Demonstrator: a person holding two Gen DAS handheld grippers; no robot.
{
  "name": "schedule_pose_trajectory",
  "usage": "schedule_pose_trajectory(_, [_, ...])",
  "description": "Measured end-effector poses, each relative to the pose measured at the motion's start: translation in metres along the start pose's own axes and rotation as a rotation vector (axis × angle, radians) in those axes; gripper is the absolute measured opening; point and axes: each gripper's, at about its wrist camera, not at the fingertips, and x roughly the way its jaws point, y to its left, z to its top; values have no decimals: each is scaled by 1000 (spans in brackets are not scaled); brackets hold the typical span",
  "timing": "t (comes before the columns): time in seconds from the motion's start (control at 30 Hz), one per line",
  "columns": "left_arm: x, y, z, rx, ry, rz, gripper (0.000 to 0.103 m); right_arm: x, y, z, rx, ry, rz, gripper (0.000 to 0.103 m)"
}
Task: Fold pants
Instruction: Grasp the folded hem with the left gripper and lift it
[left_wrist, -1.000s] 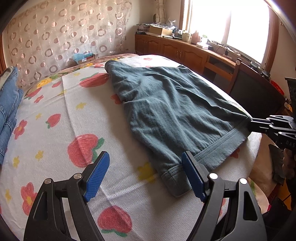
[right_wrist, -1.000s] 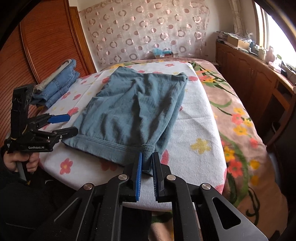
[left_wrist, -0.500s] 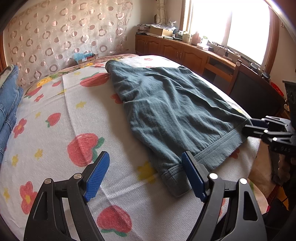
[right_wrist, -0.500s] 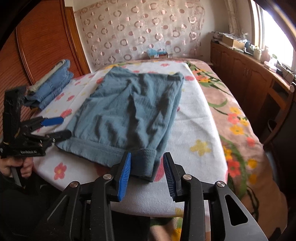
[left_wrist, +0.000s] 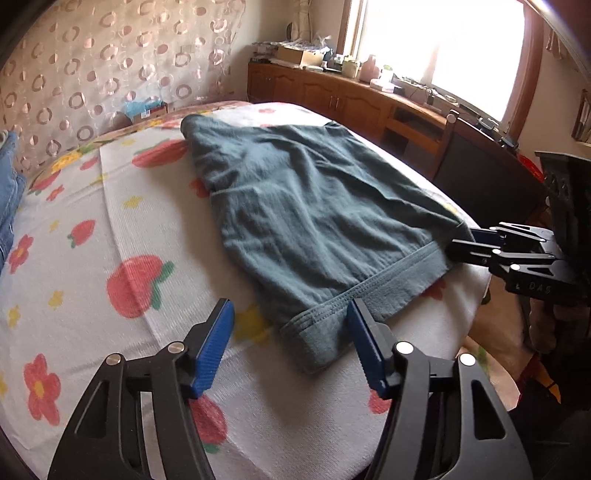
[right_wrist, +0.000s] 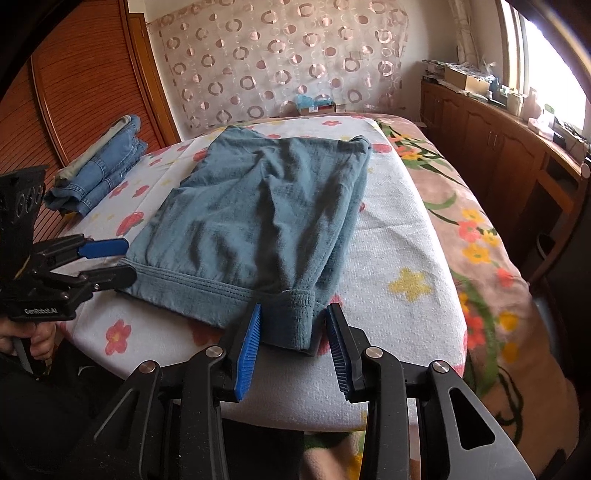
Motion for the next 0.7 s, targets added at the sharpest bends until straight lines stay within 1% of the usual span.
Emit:
schedule_pose_trajectory(0.1, [0, -3, -2, 11, -4, 8, 65, 1, -3, 0, 21, -3, 17, 37])
schedule_pose_trajectory(0.3, [-1, -4, -3, 15, -9, 12, 65, 2, -2, -2, 11, -11, 11, 37])
schedule_pose_trajectory(0.4, [-2, -7, -3, 31, -3, -22, 62, 1, -2, -2, 19, -14, 15, 34])
schedule_pose_trajectory(0.47, [-3, -9, -4, 36, -2, -29, 55, 0, -3, -2, 25, -19, 20, 31])
schedule_pose_trajectory(0.5, [-4, -10, -4, 36, -2, -34, 53, 0, -4, -2, 26, -21, 22, 30])
schedule_pose_trajectory(0.53, [-4, -10, -4, 35, -2, -39, 47, -1, -5, -2, 27, -22, 24, 30])
schedule_pose_trajectory(0.57, [-5, -10, -4, 35, -2, -45, 43, -1, -5, -2, 27, -21, 23, 30])
schedule_pose_trajectory(0.7, [-6, -11, -5, 34, -6, -50, 36, 1, -6, -1, 32, -16, 25, 30])
